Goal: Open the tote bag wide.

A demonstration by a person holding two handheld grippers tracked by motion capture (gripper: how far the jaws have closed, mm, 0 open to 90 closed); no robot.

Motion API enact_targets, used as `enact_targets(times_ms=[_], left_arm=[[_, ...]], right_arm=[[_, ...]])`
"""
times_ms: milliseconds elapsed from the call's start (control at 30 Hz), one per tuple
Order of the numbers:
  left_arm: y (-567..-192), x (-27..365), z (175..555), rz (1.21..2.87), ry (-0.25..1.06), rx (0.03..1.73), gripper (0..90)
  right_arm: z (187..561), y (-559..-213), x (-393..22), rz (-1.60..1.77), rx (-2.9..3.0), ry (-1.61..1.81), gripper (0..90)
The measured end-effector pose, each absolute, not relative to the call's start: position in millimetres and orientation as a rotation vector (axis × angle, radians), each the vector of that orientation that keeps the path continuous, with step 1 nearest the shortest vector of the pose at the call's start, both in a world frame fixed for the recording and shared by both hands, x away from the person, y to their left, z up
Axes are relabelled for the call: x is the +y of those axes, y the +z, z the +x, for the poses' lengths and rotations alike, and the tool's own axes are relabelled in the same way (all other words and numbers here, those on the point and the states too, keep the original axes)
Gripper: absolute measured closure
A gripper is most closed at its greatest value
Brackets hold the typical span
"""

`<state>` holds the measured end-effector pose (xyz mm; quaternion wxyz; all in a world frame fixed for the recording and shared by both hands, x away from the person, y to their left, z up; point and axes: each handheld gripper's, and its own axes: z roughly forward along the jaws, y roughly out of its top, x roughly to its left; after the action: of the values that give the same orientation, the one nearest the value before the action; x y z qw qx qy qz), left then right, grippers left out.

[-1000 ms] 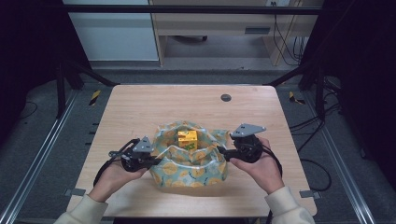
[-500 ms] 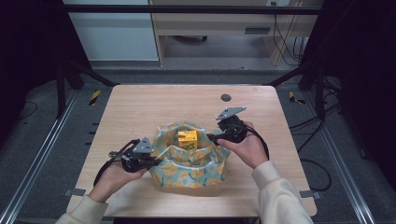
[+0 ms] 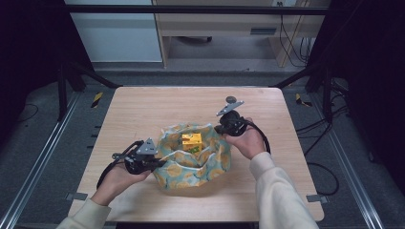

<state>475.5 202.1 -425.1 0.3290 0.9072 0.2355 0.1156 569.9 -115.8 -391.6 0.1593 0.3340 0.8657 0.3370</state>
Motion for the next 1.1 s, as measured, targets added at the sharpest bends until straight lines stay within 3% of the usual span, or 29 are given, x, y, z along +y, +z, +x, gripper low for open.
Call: enact_targets(times_ms=[167, 433, 867, 1100], left_arm=[[-433, 196, 478, 2.401, 0.292, 0.61, 87.4], [-448, 194, 477, 2.452, 0.278, 0.609, 87.6], [-444, 201, 474, 2.403, 0.284, 0.642, 87.7], [-455, 198, 473, 2.463, 0.27, 0.633, 87.7]], right_arm=[[591, -389, -121, 1.007, 2.417, 0.978, 90.0], [615, -421, -120, 1.128, 2.402, 0.953, 90.0], [620, -424, -126, 1.167, 2.352, 0.972, 90.0], [623, -435, -124, 1.182, 2.375, 0.926, 90.0]])
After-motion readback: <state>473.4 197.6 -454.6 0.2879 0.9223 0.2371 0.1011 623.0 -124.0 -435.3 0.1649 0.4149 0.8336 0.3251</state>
